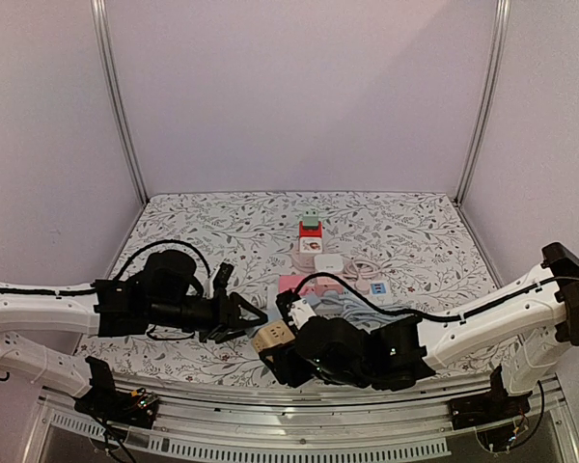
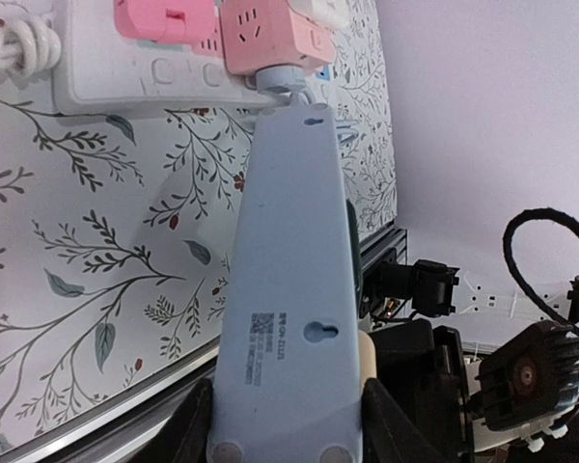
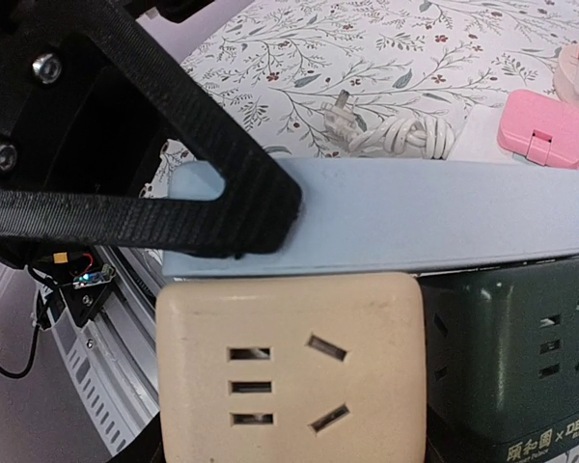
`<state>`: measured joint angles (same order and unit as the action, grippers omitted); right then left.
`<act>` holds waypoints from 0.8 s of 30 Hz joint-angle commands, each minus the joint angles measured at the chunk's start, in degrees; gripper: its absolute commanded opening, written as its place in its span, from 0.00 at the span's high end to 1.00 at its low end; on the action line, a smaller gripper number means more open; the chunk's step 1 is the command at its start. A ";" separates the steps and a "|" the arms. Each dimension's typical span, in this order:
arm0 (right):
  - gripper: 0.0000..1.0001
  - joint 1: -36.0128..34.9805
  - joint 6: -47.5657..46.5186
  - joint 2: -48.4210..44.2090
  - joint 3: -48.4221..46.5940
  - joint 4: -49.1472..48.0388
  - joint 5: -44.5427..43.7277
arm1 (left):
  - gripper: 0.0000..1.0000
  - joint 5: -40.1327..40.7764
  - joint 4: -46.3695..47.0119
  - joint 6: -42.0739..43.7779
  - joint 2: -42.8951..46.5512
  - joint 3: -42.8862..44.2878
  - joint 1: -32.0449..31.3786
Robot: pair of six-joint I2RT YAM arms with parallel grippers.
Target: Pull the plug off the socket
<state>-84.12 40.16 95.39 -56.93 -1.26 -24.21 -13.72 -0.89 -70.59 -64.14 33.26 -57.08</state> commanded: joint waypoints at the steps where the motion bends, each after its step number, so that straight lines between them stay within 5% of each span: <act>1: 1.00 0.24 4.60 -1.44 -1.37 3.04 -5.02 | 1.00 1.06 1.06 0.80 1.33 -0.64 0.43; 24: 1.00 -0.08 -12.61 -5.40 1.29 -5.54 11.17 | 1.00 -1.42 1.06 1.77 1.10 -0.32 1.56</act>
<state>-83.79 34.04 93.10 -55.42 -1.76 -20.36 -14.94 -0.16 -71.18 -63.70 33.23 -56.97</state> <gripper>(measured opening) 0.575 0.445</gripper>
